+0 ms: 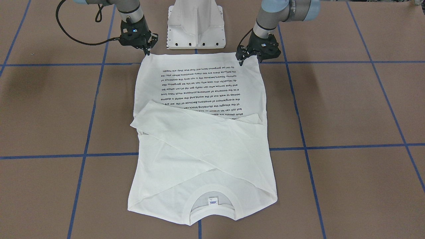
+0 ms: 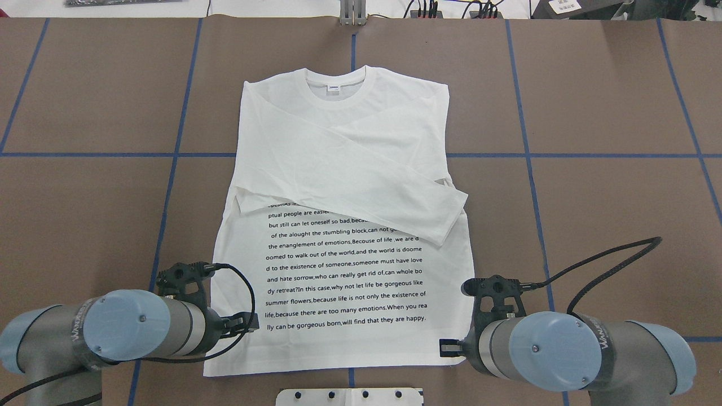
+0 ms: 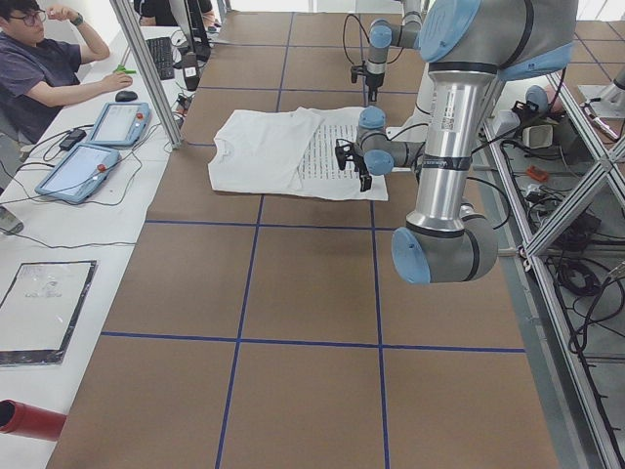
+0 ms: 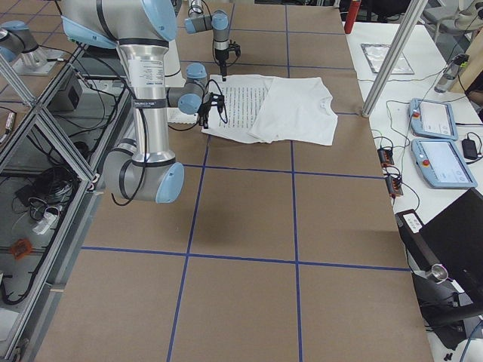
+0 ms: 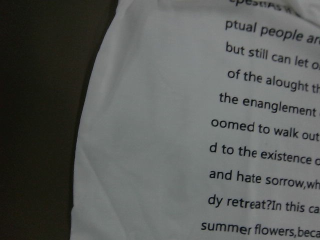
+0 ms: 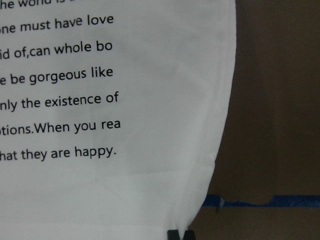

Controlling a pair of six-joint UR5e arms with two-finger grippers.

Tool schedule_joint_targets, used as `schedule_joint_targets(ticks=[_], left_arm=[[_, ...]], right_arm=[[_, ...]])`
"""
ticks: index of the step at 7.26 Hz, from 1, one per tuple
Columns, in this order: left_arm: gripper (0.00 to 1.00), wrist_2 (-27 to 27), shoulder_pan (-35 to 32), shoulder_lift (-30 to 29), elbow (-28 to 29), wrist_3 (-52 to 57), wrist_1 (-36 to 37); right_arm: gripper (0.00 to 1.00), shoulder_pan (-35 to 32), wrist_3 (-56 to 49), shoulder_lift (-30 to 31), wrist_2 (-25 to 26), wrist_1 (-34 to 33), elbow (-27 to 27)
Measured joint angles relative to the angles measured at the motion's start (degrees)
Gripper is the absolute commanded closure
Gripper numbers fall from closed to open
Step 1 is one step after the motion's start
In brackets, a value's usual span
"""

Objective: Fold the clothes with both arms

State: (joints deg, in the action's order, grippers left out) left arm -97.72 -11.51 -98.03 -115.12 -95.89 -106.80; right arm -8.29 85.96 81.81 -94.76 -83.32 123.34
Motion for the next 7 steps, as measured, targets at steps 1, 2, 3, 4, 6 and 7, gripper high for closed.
schedule_joint_targets(ticks=[1, 2, 3, 4, 6, 7], left_arm=[[0.06, 0.40, 1.52, 0.41, -0.08, -1.07, 0.01], [0.06, 0.73, 3.18, 0.58, -0.46, -2.46, 0.21], [0.07, 1.13, 4.71, 0.63, -1.43, -3.67, 1.54], [0.08, 1.34, 5.59, 0.62, -2.61, -4.26, 3.52], [0.09, 1.47, 5.73, 1.15, -4.91, -4.06, 5.24], [0.09, 1.50, 5.26, 1.76, -5.62, -2.65, 5.42]], right_arm=[[1.00, -0.37, 0.00, -0.03, -0.02, 0.00, 0.34], [1.00, -0.62, 0.00, -0.05, -0.01, 0.00, 0.45], [1.00, -0.76, 0.00, -0.06, 0.01, 0.00, 0.47], [1.00, -0.81, 0.00, -0.12, 0.01, 0.00, 0.52], [1.00, -0.90, 0.00, -0.39, 0.04, 0.00, 0.61], [1.00, -1.00, 0.00, -0.46, 0.05, 0.00, 0.59]])
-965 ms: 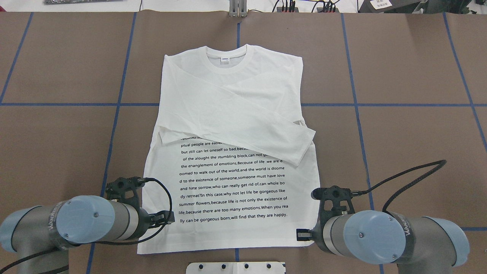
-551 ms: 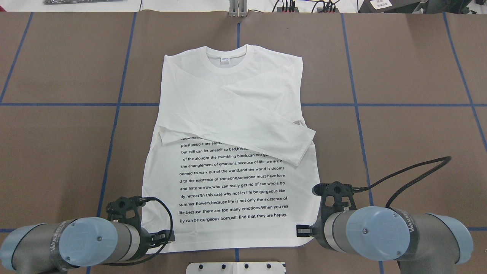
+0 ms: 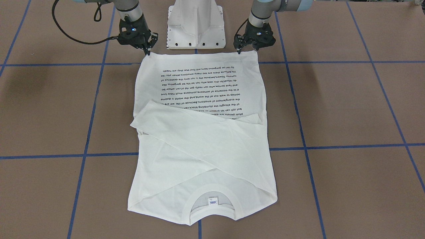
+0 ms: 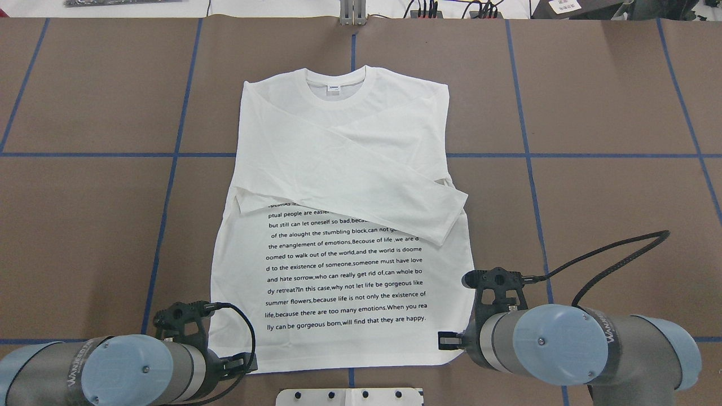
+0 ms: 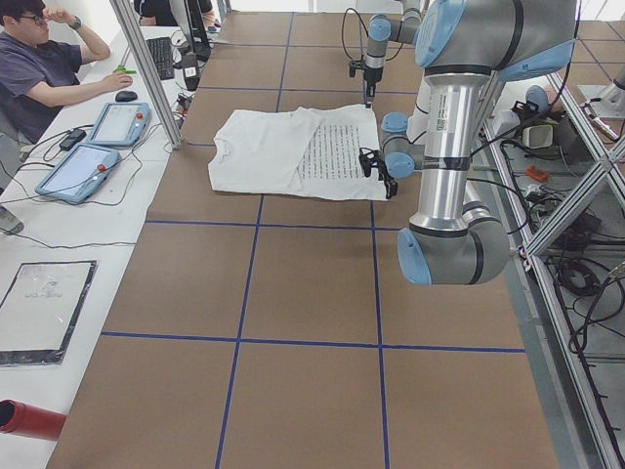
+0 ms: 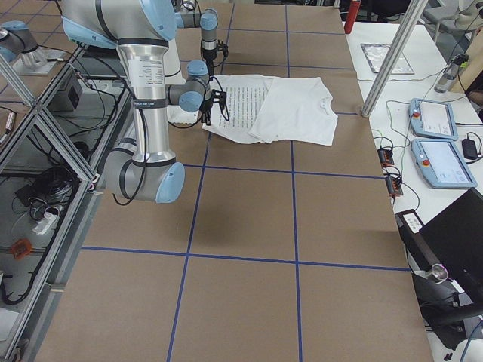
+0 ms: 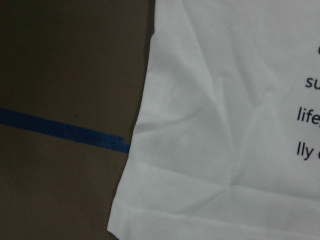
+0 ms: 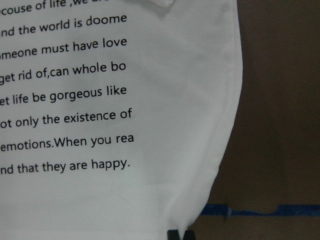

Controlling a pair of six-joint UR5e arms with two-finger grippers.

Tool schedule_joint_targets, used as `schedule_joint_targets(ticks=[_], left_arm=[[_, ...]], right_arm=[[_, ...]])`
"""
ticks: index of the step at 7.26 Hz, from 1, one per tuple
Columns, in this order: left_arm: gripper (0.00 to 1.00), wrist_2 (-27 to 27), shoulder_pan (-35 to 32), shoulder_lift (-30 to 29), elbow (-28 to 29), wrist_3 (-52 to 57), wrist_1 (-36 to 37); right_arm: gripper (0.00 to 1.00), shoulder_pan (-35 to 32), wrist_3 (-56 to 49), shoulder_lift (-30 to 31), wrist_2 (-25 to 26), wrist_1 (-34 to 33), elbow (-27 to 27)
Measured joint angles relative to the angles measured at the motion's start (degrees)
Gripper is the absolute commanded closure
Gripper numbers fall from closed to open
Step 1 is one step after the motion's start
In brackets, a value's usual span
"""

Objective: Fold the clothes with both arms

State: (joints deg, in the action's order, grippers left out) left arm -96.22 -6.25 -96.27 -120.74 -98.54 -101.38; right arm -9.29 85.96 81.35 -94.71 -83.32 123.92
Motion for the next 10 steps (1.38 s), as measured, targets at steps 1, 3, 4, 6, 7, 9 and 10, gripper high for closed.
schedule_joint_targets(ticks=[1, 3, 4, 6, 7, 9, 10], left_arm=[[0.09, 0.04, -0.73, 0.31, -0.25, 2.05, 0.02], [0.09, 0.41, -1.40, 0.73, -0.22, 5.58, -0.55], [0.10, 0.70, -1.53, 1.70, -0.08, 6.79, -1.84], [0.10, 1.09, -1.76, 6.30, 0.41, 8.80, -9.86], [0.10, 1.10, -1.72, 7.21, 0.68, 9.14, -11.90], [0.10, 1.05, -1.24, 6.01, 1.41, 9.05, -10.69], [0.11, 1.06, -1.12, 3.80, 2.06, 9.01, -8.06]], right_arm=[[1.00, -0.11, 0.00, -0.01, 0.00, 0.00, -0.04], [1.00, -0.30, 0.00, 0.05, 0.04, -0.04, -0.10], [1.00, -0.44, 0.00, 0.09, 0.05, -0.04, -0.14], [1.00, -0.59, 0.00, 0.09, 0.05, -0.08, -0.14], [1.00, -0.62, 0.00, 0.10, 0.05, -0.08, -0.14], [1.00, -0.64, 0.00, 0.18, 0.04, -0.09, -0.23], [1.00, -0.64, 0.00, 0.22, 0.01, -0.09, -0.27]])
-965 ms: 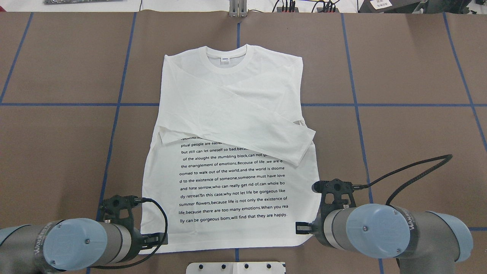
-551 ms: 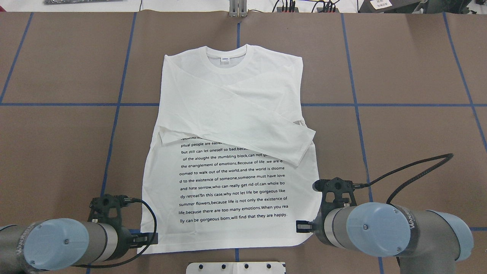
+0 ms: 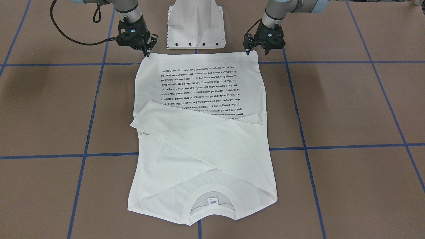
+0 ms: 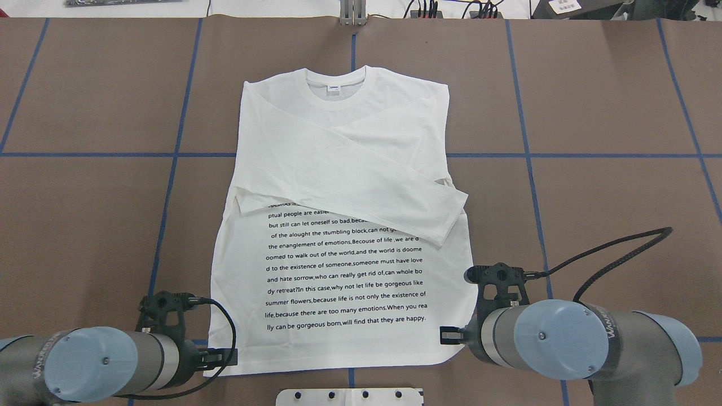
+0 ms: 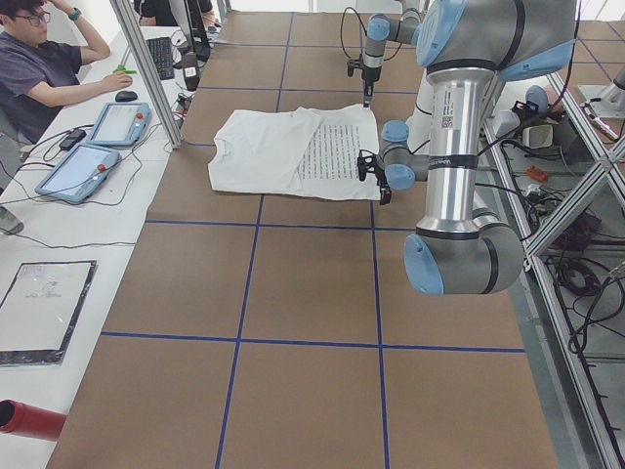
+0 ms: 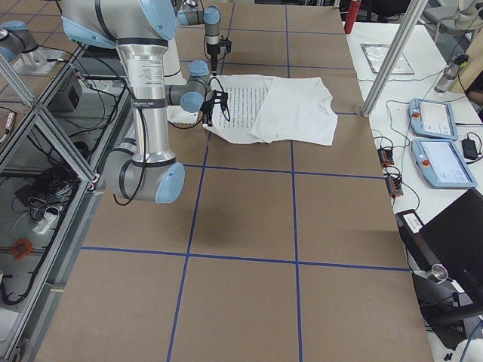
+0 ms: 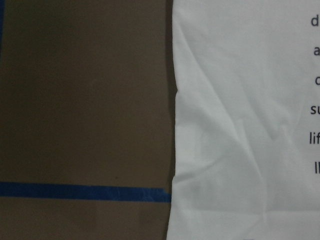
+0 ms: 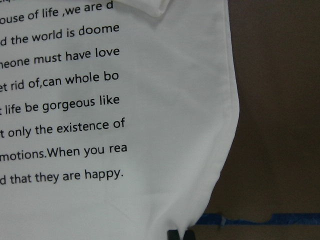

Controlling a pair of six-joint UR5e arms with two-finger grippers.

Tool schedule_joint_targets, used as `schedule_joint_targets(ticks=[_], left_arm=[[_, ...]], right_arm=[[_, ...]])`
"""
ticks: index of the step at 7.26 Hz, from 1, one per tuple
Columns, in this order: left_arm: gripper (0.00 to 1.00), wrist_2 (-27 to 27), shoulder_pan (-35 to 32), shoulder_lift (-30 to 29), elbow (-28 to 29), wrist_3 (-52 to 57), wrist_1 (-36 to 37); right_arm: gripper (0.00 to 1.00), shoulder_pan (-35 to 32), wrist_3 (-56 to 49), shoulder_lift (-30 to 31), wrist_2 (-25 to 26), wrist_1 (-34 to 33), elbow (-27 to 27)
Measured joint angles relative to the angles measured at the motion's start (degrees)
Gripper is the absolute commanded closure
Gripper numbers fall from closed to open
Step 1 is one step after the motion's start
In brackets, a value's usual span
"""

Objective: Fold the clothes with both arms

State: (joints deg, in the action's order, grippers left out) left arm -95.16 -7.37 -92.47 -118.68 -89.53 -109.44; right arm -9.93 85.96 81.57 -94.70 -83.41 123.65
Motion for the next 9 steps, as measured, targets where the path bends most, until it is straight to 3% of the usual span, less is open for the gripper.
schedule_joint_targets(ticks=[4, 7, 9], left_arm=[[0.13, 0.32, -0.29, -1.60, 0.83, -0.03, 3.00], [0.30, 0.28, -0.21, -1.66, 1.66, -0.10, 3.03], [0.32, 0.13, -0.20, -1.91, 1.56, -0.08, 3.01]], right_arm=[[1.00, -0.11, 0.00, -0.05, -0.02, 0.00, -0.06], [1.00, -0.17, 0.00, -0.04, 0.03, 0.00, -0.01], [1.00, -0.18, 0.00, -0.07, 0.04, 0.00, -0.06]])
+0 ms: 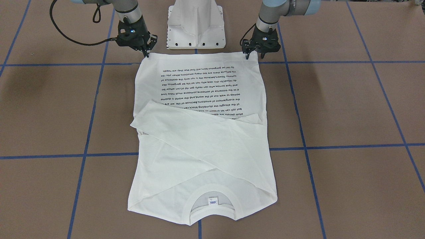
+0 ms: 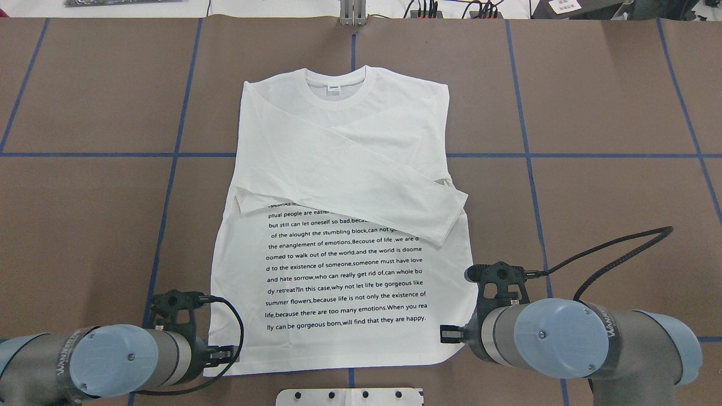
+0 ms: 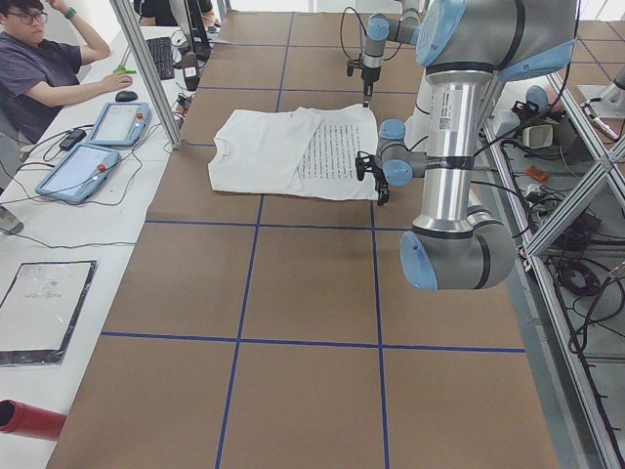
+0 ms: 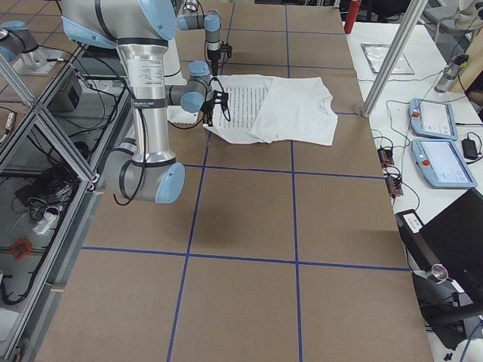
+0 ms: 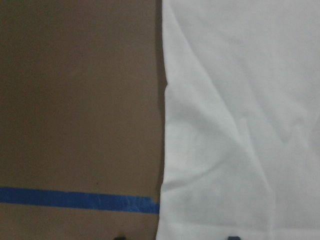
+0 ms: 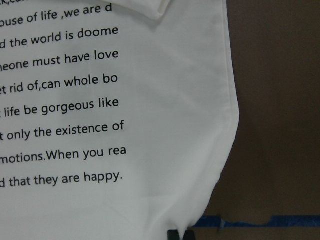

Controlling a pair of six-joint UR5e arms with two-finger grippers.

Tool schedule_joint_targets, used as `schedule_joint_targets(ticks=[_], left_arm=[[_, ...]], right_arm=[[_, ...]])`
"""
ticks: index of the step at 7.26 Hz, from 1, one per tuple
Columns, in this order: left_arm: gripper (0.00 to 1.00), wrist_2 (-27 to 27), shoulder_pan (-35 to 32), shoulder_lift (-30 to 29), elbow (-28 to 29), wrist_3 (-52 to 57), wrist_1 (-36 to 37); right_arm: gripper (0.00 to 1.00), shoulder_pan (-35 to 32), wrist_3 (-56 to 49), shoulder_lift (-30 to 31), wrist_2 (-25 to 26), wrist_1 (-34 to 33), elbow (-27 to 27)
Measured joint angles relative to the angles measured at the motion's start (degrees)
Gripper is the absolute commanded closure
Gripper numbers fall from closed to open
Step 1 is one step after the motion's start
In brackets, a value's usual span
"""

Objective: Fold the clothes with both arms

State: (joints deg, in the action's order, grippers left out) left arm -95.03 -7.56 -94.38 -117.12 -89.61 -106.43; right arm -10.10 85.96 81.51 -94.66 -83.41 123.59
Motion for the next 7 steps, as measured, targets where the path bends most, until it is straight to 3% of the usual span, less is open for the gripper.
schedule_joint_targets(ticks=[3, 7], left_arm=[[0.42, -0.06, 0.12, -0.08, -0.12, 0.02, 0.00], [0.65, -0.23, 0.26, -0.20, -0.13, 0.02, -0.01]], right_arm=[[1.00, -0.04, 0.00, 0.08, 0.00, 0.00, -0.07], [1.00, -0.09, 0.00, 0.14, -0.08, 0.00, -0.10]])
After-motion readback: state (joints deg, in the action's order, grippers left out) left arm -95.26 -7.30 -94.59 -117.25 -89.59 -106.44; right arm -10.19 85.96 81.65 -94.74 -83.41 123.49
